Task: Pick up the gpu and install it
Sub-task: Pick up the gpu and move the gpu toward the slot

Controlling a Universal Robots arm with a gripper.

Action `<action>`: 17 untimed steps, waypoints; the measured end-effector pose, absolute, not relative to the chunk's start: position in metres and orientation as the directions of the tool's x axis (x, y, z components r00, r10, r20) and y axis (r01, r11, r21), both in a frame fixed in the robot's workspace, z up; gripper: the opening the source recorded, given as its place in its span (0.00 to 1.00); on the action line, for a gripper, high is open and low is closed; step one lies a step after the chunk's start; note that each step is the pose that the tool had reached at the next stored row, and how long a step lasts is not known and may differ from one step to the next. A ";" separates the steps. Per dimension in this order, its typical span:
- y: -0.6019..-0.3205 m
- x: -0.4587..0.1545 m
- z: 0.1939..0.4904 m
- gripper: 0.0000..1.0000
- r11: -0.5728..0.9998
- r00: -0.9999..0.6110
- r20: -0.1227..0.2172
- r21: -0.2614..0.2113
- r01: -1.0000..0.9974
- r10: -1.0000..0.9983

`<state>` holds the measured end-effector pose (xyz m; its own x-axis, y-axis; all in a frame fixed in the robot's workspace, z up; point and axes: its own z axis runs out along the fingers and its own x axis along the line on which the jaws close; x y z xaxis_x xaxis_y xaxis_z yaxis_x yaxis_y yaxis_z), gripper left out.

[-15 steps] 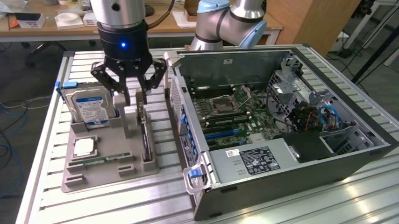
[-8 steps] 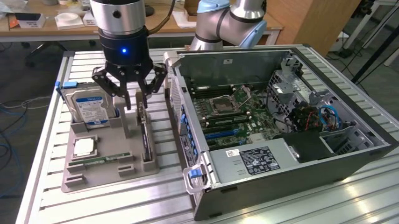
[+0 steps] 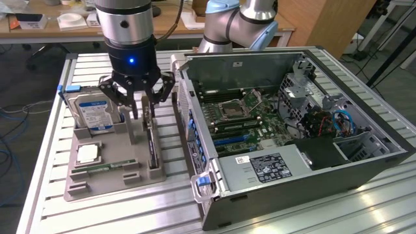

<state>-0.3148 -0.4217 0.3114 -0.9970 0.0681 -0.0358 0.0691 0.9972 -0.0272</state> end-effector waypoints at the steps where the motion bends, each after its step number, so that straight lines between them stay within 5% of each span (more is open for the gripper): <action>1: -0.422 -0.314 0.310 0.41 0.997 -0.997 -0.036 -0.027 0.069 0.068; 17: -0.439 -0.309 0.289 0.41 0.997 -0.997 -0.036 -0.027 0.069 0.068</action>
